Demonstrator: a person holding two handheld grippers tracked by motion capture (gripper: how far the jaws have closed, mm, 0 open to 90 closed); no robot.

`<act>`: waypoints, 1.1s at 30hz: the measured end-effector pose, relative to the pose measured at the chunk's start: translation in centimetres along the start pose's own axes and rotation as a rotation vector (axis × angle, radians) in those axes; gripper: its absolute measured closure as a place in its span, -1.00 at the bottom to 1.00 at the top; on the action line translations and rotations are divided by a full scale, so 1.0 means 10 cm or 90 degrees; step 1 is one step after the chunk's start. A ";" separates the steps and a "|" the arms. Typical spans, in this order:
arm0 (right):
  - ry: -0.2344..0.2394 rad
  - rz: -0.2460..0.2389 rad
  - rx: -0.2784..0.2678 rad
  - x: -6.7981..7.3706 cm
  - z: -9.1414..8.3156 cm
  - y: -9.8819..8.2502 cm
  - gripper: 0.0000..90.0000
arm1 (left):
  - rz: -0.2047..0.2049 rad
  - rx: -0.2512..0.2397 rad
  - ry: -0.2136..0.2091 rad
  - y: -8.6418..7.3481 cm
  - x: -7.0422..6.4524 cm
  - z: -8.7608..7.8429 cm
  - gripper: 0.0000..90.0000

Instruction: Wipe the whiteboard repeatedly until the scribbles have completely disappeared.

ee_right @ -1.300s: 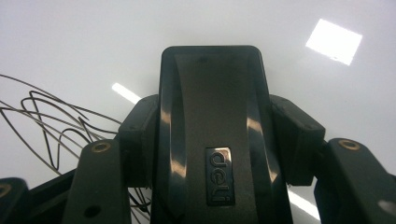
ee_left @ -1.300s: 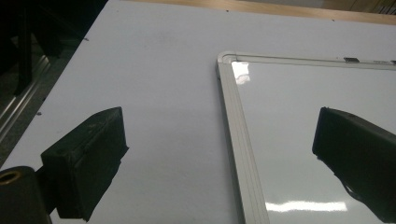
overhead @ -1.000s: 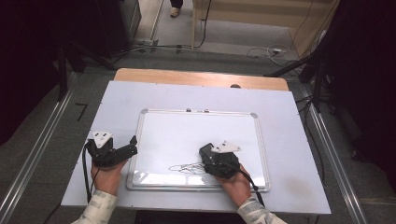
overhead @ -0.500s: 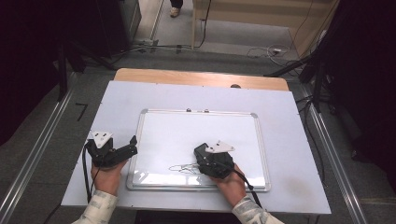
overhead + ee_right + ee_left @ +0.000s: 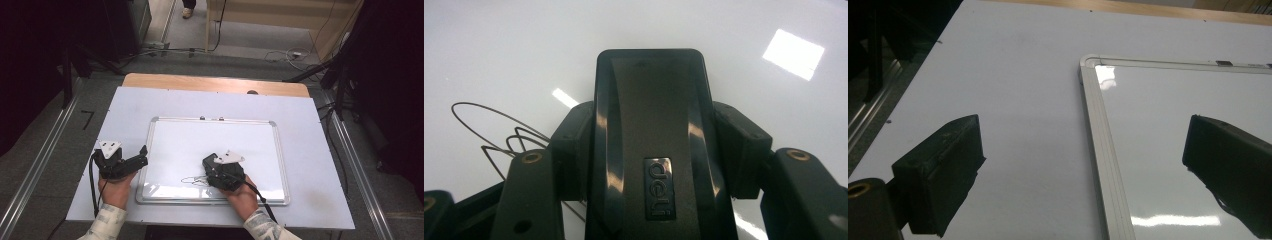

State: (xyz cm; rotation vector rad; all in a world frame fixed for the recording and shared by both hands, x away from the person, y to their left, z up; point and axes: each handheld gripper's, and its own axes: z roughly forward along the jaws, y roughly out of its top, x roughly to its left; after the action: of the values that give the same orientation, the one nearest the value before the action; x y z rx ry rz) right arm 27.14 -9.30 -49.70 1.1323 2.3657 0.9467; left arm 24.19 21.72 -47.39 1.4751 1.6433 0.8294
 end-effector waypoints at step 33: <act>0.012 -0.026 -0.002 0.29 0.14 0.14 -0.14 | 0.000 0.000 -0.002 0.00 -0.01 0.00 -0.93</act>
State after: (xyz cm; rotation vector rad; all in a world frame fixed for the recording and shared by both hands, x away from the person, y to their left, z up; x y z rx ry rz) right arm 26.94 -5.76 -49.79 1.0740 2.3919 0.9509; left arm 24.21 21.59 -47.39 1.4756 1.6420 0.8259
